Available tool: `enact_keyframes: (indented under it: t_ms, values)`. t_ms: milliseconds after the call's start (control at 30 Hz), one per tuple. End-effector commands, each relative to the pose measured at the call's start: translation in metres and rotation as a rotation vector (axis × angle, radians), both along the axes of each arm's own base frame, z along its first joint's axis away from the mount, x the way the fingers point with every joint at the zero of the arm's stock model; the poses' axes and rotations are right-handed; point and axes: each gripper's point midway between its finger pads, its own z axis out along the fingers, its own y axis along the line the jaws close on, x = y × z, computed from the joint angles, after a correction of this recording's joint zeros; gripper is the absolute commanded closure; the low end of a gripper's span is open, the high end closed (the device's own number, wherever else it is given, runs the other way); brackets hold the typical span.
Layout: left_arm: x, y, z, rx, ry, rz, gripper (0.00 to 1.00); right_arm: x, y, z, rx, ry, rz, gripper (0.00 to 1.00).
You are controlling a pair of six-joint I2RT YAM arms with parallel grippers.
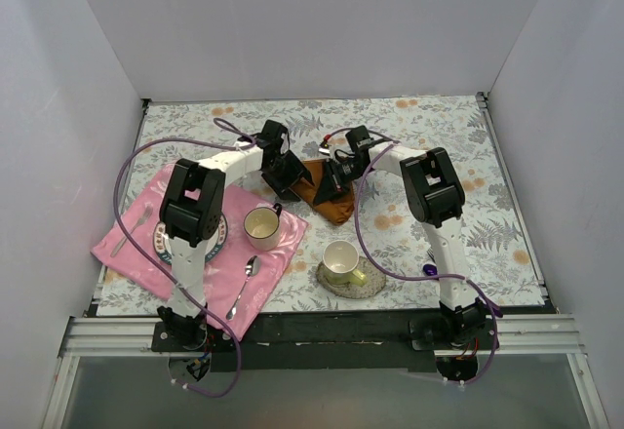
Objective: Fold the napkin, place the utensils inside, and roll it up
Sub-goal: Roll the napkin with the utensil
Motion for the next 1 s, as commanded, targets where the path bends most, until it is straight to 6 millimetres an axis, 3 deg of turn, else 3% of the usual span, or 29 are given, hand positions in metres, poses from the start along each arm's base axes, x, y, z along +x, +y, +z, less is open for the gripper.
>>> enact_keyframes:
  t_ms: [0, 133, 267, 367, 467, 500, 633, 667, 700, 733, 800, 833, 867, 933, 967]
  values:
    - [0.004, 0.004, -0.011, 0.076, 0.017, -0.011, 0.44, -0.009, -0.011, -0.034, -0.076, 0.084, -0.027, 0.99]
    - [0.012, 0.015, -0.026, 0.161, 0.018, -0.025, 0.48, -0.009, -0.012, -0.032, -0.073, 0.073, -0.017, 0.96]
    - [0.008, 0.017, -0.032, 0.174, 0.036, -0.033, 0.72, -0.001, -0.019, -0.026, -0.142, -0.005, -0.008, 0.89]
    - [0.003, 0.015, -0.03, 0.149, 0.036, -0.036, 0.78, 0.007, -0.023, -0.012, -0.189, -0.085, -0.01, 0.8]
    - [0.0, 0.014, -0.029, 0.139, 0.045, -0.048, 0.79, 0.014, -0.024, 0.008, -0.248, -0.192, 0.005, 0.63]
    - [0.0, 0.012, -0.026, 0.128, 0.044, -0.051, 0.79, 0.018, -0.024, 0.022, -0.258, -0.248, 0.006, 0.51]
    - [0.0, 0.008, -0.024, 0.108, 0.052, -0.066, 0.8, 0.027, -0.037, 0.036, -0.456, -0.45, 0.0, 0.38]
    - [-0.001, 0.007, -0.023, 0.105, 0.053, -0.065, 0.8, 0.023, -0.032, 0.04, -0.479, -0.494, 0.013, 0.31]
    - [-0.001, 0.006, -0.022, 0.095, 0.056, -0.066, 0.8, 0.023, -0.032, 0.05, -0.494, -0.546, 0.007, 0.02]
    - [-0.003, 0.006, -0.023, 0.09, 0.062, -0.066, 0.8, 0.024, -0.04, 0.044, -0.573, -0.588, -0.001, 0.01]
    - [-0.004, 0.005, -0.024, 0.076, 0.071, -0.064, 0.8, 0.019, -0.029, 0.049, -0.61, -0.695, 0.023, 0.01]
    - [-0.006, 0.004, -0.024, 0.065, 0.078, -0.064, 0.8, 0.021, -0.038, 0.043, -0.69, -0.738, 0.014, 0.01]
    - [-0.006, 0.004, -0.024, 0.062, 0.08, -0.062, 0.81, 0.018, -0.026, 0.045, -0.698, -0.796, 0.027, 0.02]
    - [-0.006, 0.005, -0.026, 0.053, 0.089, -0.052, 0.81, 0.022, -0.027, 0.049, -0.762, -0.891, 0.005, 0.07]
    - [-0.008, 0.006, -0.028, 0.051, 0.098, -0.05, 0.81, 0.011, -0.021, 0.041, -0.768, -0.914, 0.035, 0.09]
